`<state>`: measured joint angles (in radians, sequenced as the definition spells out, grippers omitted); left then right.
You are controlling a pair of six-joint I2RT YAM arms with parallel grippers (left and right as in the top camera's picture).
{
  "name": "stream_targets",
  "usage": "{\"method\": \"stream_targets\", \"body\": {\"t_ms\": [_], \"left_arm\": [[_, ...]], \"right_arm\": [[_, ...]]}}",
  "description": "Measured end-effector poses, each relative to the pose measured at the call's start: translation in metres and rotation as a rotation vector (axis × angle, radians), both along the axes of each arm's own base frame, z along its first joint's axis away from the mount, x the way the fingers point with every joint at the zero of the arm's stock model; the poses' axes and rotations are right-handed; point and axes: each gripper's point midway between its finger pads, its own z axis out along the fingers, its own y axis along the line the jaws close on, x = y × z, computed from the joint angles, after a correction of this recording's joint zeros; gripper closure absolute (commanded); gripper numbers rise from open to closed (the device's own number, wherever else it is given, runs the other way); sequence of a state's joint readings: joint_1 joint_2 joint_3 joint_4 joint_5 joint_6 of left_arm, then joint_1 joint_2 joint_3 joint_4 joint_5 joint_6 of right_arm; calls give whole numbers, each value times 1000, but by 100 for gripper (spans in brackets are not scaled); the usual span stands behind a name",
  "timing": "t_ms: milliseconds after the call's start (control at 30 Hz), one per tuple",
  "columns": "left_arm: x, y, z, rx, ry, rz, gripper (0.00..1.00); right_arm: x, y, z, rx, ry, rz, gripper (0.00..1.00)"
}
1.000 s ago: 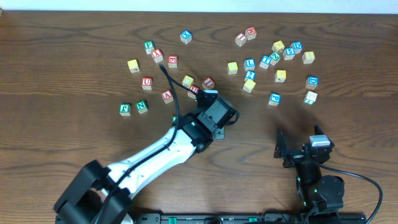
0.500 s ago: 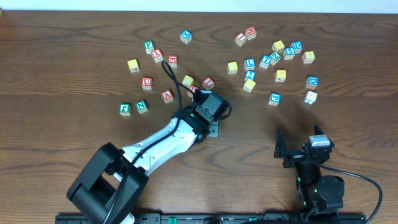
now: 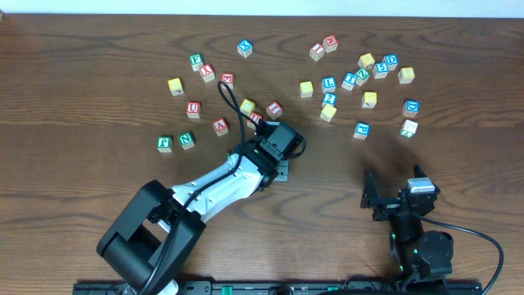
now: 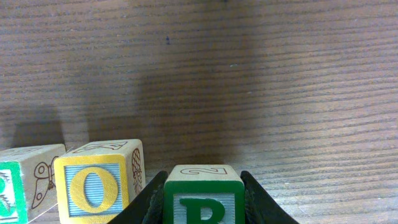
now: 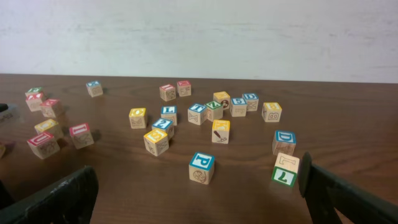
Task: Spell out ROBOT
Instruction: 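Lower the green B block onto the table right of the O block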
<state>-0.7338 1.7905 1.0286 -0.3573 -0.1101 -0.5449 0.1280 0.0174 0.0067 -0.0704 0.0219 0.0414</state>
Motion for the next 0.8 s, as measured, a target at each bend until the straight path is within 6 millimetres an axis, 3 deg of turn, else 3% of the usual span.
{"method": "stream_targets", "body": {"t_ms": [233,800], "left_arm": [[4,-3,-11,4,-4,-2,93],[15,5,-11,50,-58,25,93]], "right_arm": [[0,0,0,0,0,0,1],[0,0,0,0,0,0,1]]}}
